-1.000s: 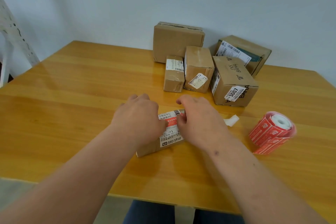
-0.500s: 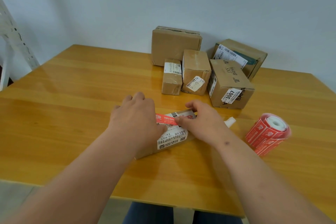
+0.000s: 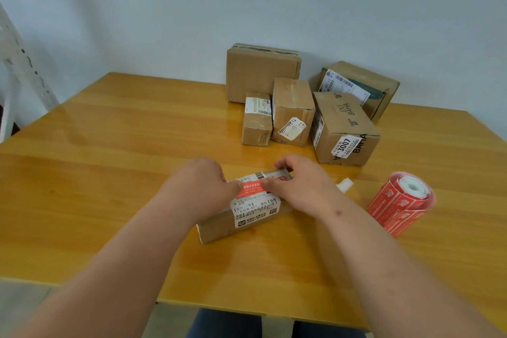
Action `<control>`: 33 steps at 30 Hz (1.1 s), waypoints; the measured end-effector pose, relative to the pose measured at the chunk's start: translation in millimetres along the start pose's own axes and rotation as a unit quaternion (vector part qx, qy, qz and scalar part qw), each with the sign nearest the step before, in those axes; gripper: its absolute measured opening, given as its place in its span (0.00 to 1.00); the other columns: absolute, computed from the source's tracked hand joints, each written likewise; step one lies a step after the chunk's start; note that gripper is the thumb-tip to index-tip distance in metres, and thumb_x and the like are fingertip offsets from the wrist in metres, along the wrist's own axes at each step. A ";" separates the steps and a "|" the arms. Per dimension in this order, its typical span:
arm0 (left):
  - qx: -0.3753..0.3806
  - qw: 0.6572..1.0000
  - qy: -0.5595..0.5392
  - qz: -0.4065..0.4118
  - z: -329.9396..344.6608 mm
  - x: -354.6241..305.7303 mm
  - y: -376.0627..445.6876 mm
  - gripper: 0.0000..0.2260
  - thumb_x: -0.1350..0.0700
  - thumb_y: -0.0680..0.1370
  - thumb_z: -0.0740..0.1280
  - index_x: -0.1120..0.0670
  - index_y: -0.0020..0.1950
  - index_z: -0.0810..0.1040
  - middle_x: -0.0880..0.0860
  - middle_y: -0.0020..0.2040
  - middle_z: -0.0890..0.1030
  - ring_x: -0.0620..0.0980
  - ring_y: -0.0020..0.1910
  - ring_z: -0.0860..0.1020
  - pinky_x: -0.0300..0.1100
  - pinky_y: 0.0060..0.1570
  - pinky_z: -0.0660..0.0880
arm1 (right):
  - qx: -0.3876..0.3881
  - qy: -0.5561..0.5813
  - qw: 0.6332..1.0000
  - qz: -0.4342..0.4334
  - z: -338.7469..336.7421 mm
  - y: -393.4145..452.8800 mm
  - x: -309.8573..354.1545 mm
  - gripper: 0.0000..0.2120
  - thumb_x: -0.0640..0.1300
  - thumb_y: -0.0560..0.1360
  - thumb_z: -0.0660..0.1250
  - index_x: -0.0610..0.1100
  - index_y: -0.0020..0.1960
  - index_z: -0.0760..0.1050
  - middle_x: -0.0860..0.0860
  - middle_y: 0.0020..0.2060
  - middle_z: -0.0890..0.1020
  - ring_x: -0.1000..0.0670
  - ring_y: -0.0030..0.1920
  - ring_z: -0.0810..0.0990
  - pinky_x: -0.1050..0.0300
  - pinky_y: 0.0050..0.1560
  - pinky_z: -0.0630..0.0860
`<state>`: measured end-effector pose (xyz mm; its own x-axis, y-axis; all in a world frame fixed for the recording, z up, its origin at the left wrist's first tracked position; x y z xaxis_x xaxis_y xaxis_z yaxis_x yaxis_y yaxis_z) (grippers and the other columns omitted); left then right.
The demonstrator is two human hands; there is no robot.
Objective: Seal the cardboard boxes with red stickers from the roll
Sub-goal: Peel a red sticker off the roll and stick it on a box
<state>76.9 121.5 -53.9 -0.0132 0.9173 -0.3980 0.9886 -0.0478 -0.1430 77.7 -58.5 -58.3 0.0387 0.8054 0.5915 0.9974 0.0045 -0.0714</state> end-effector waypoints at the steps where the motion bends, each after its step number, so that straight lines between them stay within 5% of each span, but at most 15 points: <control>1: -0.001 1.000 0.014 -0.003 0.7 1.0 -0.1 0.17 0.40 0.75 0.66 0.52 0.36 0.75 0.50 0.35 0.78 0.48 0.34 0.75 0.40 0.30 0.68 | 0.002 -0.003 1.000 0.000 0.3 0.6 0.1 0.25 0.59 0.72 0.69 0.51 0.65 0.70 0.54 0.62 0.74 0.57 0.51 0.69 0.61 0.49 0.67; 8: -0.028 0.993 0.117 0.002 -1.2 -7.0 -2.9 0.17 0.37 0.74 0.63 0.50 0.39 0.73 0.48 0.41 0.75 0.51 0.44 0.76 0.47 0.43 0.78 | 0.016 -0.017 1.000 0.007 3.7 2.4 0.7 0.24 0.58 0.73 0.69 0.51 0.65 0.70 0.54 0.59 0.74 0.56 0.51 0.71 0.60 0.46 0.68; 15: 0.000 0.979 0.201 -0.039 -14.5 0.1 -5.3 0.26 0.26 0.69 0.62 0.50 0.36 0.71 0.48 0.37 0.74 0.50 0.39 0.75 0.44 0.39 0.73 | 0.013 -0.010 1.000 0.009 3.1 1.7 0.0 0.23 0.58 0.73 0.69 0.52 0.64 0.70 0.57 0.52 0.72 0.56 0.50 0.71 0.61 0.45 0.67; 23: -0.074 0.997 0.034 0.001 -21.1 19.7 -5.6 0.07 0.47 0.77 0.63 0.47 0.42 0.70 0.49 0.49 0.73 0.51 0.47 0.74 0.47 0.48 0.74 | 0.012 -0.009 1.000 0.010 5.7 1.8 5.7 0.13 0.50 0.79 0.57 0.51 0.62 0.73 0.54 0.57 0.78 0.53 0.55 0.75 0.54 0.54 0.75; 28: -0.067 0.998 0.004 0.013 -1.4 11.5 -7.7 0.16 0.36 0.73 0.65 0.47 0.47 0.69 0.47 0.49 0.70 0.49 0.50 0.70 0.46 0.48 0.73 | -0.009 -0.043 0.999 0.026 8.0 0.2 6.0 0.22 0.65 0.74 0.60 0.52 0.59 0.72 0.57 0.49 0.74 0.53 0.52 0.75 0.54 0.49 0.74; 33: -0.073 0.992 -0.102 0.004 2.7 16.9 -4.7 0.08 0.49 0.77 0.66 0.50 0.49 0.70 0.50 0.52 0.75 0.52 0.49 0.73 0.44 0.45 0.69 | -0.014 -0.053 0.998 0.027 7.8 0.8 5.8 0.16 0.57 0.76 0.59 0.51 0.59 0.73 0.54 0.54 0.77 0.53 0.50 0.75 0.56 0.44 0.72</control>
<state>71.6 136.1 -62.4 -0.0208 0.8175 -0.5755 0.9998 0.0168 -0.0123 78.2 -49.2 -61.1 0.0873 0.8623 0.4988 0.9954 -0.0561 -0.0771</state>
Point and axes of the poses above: each hand's wrist, its own y-axis towards the middle knuckle, its own z-axis out of the palm, x = y × z, the point moved 10 cm from there along y, towards the middle knuckle
